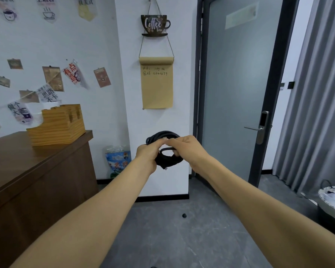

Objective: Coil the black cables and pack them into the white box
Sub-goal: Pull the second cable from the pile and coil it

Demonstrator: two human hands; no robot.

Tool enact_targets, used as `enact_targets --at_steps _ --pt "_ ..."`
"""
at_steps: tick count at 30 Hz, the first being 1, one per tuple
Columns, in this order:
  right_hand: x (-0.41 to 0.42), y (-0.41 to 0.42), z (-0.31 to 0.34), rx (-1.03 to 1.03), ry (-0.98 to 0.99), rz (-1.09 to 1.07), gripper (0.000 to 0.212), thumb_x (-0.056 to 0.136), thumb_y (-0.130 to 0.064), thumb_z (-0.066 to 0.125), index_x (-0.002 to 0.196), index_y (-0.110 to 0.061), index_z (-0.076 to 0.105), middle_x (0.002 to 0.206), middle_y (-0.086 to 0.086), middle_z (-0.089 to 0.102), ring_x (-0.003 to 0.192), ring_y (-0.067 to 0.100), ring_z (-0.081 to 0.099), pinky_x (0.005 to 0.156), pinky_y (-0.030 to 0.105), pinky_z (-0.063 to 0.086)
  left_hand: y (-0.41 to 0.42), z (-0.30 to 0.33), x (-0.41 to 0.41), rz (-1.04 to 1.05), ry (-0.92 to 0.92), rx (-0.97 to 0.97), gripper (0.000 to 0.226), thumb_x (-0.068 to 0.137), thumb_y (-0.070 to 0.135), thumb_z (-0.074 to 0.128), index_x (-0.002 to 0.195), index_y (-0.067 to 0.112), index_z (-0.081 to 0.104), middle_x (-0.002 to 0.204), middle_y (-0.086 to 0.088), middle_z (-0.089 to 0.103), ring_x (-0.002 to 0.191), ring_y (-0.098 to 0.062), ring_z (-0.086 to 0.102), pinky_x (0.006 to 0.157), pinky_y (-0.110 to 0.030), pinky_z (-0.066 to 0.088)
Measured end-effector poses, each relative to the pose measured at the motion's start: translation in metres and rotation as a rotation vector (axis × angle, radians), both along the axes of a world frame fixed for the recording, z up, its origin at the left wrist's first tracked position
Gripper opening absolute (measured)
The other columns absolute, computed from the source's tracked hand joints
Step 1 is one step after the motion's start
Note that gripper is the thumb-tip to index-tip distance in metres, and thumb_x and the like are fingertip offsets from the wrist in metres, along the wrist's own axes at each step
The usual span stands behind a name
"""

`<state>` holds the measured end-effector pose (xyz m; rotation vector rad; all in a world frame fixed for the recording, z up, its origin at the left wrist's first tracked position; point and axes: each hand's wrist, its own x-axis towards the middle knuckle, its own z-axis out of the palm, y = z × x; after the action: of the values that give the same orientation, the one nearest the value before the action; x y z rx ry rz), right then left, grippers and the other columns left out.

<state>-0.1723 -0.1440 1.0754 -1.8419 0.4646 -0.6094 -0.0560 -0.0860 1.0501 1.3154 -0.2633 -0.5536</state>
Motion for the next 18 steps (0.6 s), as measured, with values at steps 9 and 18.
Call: enact_targets --at_steps 9,18 --pt "0.001 -0.012 -0.001 0.307 -0.102 -0.034 0.013 0.083 0.002 0.06 0.071 -0.002 0.057 0.07 0.013 0.055 0.065 0.016 0.056 0.072 0.021 0.054 0.0 0.005 0.008 0.229 -0.174 -0.054 0.058 0.075 0.028 0.079 0.118 0.0 0.053 0.111 -0.012 0.063 0.098 -0.028 0.062 0.085 -0.042 0.054" --pt "-0.002 -0.027 0.003 0.68 0.019 -0.062 0.008 0.092 0.004 0.047 0.089 0.004 0.055 0.058 0.01 0.054 0.033 0.007 0.039 0.035 0.015 0.035 0.007 0.004 0.024 0.267 -0.237 -0.063 0.038 0.082 0.024 0.073 0.106 0.009 0.048 0.103 -0.006 0.056 0.094 -0.024 0.055 0.088 -0.039 0.05"
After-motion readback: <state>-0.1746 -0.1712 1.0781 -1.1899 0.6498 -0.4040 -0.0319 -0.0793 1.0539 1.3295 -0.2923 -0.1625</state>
